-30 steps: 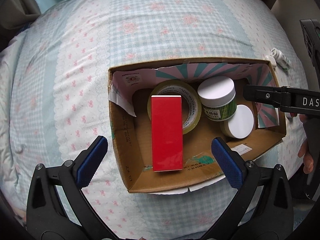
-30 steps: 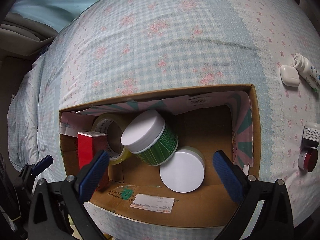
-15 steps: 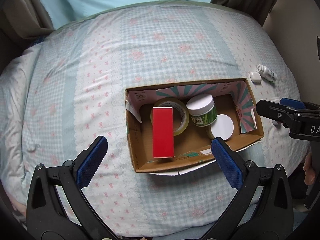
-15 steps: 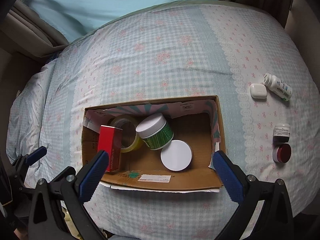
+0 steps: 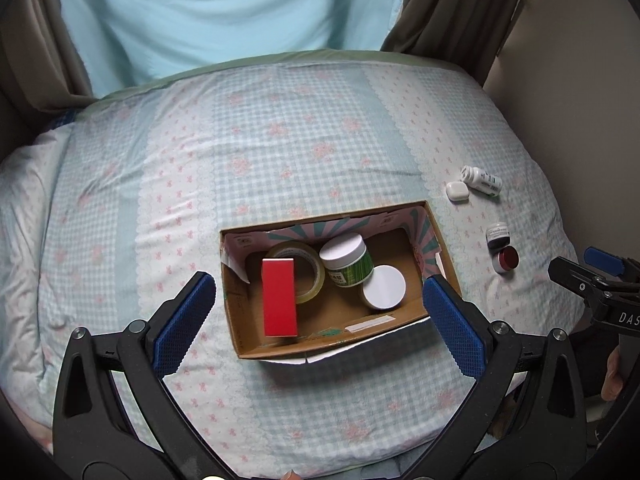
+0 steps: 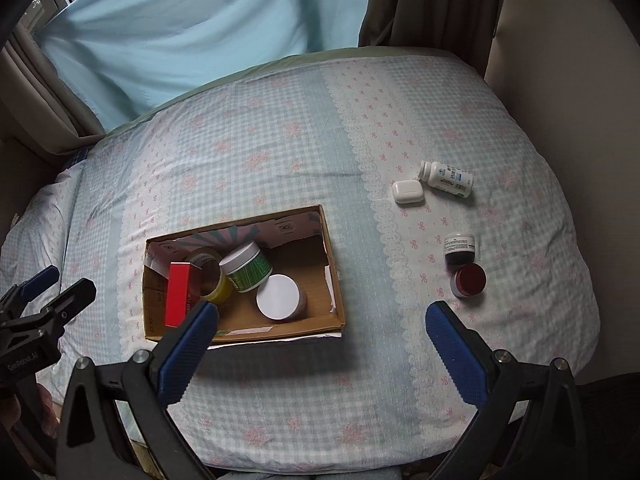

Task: Organize rigid objects
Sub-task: 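Grasp the white earbud case with the left gripper while the right grasps the white L'Oreal jar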

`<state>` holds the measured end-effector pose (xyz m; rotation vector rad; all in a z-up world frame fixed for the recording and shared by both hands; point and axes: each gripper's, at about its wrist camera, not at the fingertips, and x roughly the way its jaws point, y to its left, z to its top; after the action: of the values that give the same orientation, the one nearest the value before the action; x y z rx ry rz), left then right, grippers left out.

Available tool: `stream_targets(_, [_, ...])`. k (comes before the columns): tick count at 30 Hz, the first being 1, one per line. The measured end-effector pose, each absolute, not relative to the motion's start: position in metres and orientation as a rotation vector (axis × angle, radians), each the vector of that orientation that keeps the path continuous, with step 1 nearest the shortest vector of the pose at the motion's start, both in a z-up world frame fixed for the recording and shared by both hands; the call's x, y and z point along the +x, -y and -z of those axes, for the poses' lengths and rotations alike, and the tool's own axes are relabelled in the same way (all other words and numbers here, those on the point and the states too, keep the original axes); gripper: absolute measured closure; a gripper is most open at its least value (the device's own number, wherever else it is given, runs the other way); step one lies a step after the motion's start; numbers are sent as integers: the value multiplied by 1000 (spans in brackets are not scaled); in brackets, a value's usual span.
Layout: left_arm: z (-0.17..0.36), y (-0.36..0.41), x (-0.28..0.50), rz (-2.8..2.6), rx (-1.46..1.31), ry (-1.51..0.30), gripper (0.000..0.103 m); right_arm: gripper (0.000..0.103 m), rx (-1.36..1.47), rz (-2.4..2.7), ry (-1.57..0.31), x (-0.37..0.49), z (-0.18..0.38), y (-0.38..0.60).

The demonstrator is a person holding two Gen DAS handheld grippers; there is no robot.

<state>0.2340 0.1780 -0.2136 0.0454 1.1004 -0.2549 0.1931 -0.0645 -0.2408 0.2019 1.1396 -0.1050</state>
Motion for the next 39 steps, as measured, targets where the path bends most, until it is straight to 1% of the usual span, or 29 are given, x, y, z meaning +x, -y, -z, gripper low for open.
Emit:
stream_targets(9, [209, -101, 242, 340, 64, -1104, 0, 0, 260, 246, -1097, 161, 230, 143])
stream_targets(16, [215, -27, 256, 365, 60, -1117, 0, 0, 243, 226, -1148, 164, 252, 199])
stream_targets(22, [248, 48, 283, 391, 110, -1203, 0, 0, 299, 216, -1198, 178, 291, 246])
stream_targets(27, [286, 99, 311, 383, 161, -1277, 0, 0, 350, 210, -1246, 194, 330, 273])
stream_targets(35, [358, 153, 354, 368, 235, -1363, 0, 0, 401, 154, -1340, 221, 396, 297])
stream_targets(39, [394, 170, 374, 365, 243, -1398, 0, 0, 408, 148, -1352, 234, 419, 302])
